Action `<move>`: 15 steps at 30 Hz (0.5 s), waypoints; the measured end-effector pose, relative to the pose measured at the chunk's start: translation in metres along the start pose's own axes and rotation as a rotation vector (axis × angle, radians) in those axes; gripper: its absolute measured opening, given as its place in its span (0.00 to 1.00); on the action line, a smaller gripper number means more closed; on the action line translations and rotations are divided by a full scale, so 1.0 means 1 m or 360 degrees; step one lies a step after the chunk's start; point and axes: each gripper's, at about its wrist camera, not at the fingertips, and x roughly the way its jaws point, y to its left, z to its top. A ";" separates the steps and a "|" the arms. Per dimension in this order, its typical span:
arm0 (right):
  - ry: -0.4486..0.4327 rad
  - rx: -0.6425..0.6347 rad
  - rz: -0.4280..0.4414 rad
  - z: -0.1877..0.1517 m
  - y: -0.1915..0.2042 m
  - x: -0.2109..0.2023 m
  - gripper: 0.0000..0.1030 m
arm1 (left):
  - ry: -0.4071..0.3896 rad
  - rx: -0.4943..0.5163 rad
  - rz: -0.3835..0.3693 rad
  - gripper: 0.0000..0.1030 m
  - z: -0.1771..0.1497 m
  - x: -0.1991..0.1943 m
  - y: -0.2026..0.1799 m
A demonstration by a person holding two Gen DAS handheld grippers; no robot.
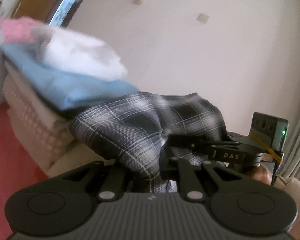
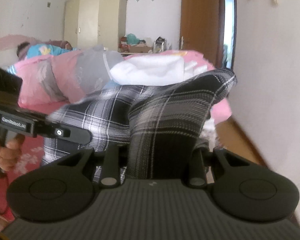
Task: Fold clothes
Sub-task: 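Carry the plaid bundle with both grippers toward the stack of folded clothes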
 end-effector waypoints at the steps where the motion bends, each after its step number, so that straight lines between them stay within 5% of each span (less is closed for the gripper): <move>1: 0.0020 0.0041 0.0031 -0.001 -0.006 0.006 0.26 | 0.0011 -0.0032 0.0002 0.12 0.000 0.004 0.006; 11: 0.0259 0.0328 0.0228 -0.008 -0.051 0.050 0.31 | 0.0074 -0.0352 -0.0039 0.12 -0.017 0.022 0.052; 15: 0.0350 0.0467 0.0278 -0.012 -0.066 0.057 0.41 | 0.0074 -0.0448 -0.0078 0.14 -0.024 0.019 0.061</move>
